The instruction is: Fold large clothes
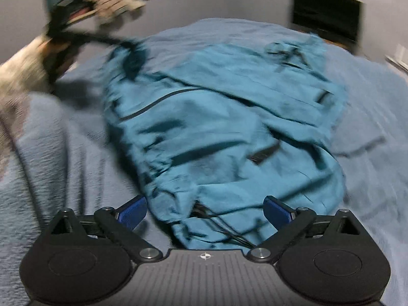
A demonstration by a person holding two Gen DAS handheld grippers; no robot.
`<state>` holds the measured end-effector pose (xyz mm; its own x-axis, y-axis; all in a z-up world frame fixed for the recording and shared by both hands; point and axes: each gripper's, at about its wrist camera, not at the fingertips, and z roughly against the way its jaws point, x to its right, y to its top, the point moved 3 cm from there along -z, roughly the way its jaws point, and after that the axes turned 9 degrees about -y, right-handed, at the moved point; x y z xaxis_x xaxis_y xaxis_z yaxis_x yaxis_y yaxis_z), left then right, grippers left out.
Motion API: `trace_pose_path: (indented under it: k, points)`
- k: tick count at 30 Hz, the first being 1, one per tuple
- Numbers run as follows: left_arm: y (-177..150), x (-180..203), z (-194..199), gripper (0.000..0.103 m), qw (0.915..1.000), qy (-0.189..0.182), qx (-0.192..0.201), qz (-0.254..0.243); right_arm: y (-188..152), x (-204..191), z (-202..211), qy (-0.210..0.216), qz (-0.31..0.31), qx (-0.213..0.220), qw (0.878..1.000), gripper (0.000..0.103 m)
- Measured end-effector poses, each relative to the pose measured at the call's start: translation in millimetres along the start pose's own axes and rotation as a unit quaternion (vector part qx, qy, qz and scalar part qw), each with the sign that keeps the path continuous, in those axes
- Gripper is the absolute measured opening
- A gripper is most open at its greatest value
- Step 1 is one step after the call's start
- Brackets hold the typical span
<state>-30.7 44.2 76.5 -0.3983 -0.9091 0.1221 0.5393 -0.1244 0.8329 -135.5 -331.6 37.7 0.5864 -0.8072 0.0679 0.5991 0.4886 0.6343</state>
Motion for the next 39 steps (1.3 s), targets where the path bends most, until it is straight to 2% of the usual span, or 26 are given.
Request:
trace_pose_path:
  k: [5, 10, 14, 17, 19, 21, 22, 23, 26, 29, 33, 39]
  points:
    - [28.8, -5.6, -9.5, 0.020, 0.9997, 0.001, 0.026, 0.001, 12.7, -3.1, -2.4, 0.004, 0.053, -0.018, 0.998, 0.099]
    - [60.1, -13.4, -22.8, 0.020, 0.9985, 0.007, 0.055, 0.001, 23.2, -2.3, 6.3, 0.002, 0.081, -0.019, 0.997, 0.099]
    - [81.8, -23.6, -39.8, 0.020, 0.9967, 0.018, 0.078, 0.012, 20.9, -7.1, 2.6, -0.016, 0.106, -0.023, 0.994, 0.097]
    - [93.3, -37.6, -51.1, 0.020, 0.9948, 0.017, 0.092, 0.041, 23.3, -8.4, -5.2, -0.044, 0.114, 0.001, 0.993, 0.088]
    - [98.0, -45.9, -55.9, 0.020, 0.9931, 0.019, 0.100, 0.059, 25.3, -9.0, -9.3, -0.040, 0.122, 0.020, 0.992, 0.078]
    - [101.3, -52.3, -57.3, 0.020, 0.9911, 0.029, 0.113, 0.064, 30.6, -8.4, -12.6, -0.047, 0.133, 0.040, 0.989, 0.049]
    - [103.1, -54.9, -58.0, 0.020, 0.9901, 0.035, 0.119, 0.066, 36.1, -2.2, -14.8, -0.065, 0.129, 0.048, 0.988, 0.039]
    - [104.9, -58.7, -58.1, 0.020, 0.9889, 0.040, 0.125, 0.069, 42.3, 4.0, -13.6, -0.083, 0.120, 0.061, 0.987, 0.026]
    - [107.1, -71.6, -56.7, 0.020, 0.9831, 0.058, 0.152, 0.084, 67.9, 35.1, 0.2, -0.134, 0.064, 0.121, 0.982, 0.024]
    - [105.8, -84.7, -62.3, 0.020, 0.9793, 0.069, 0.166, 0.094, 93.1, 67.8, 6.4, -0.173, 0.002, 0.176, 0.969, 0.023]
    - [104.6, -98.5, -76.1, 0.020, 0.9756, 0.089, 0.177, 0.096, 116.3, 106.3, -14.2, -0.170, -0.081, 0.196, 0.962, 0.021]
    - [105.4, -119.0, -101.4, 0.020, 0.9687, 0.109, 0.201, 0.098, 146.3, 148.0, -50.2, -0.176, -0.161, 0.212, 0.948, 0.020]
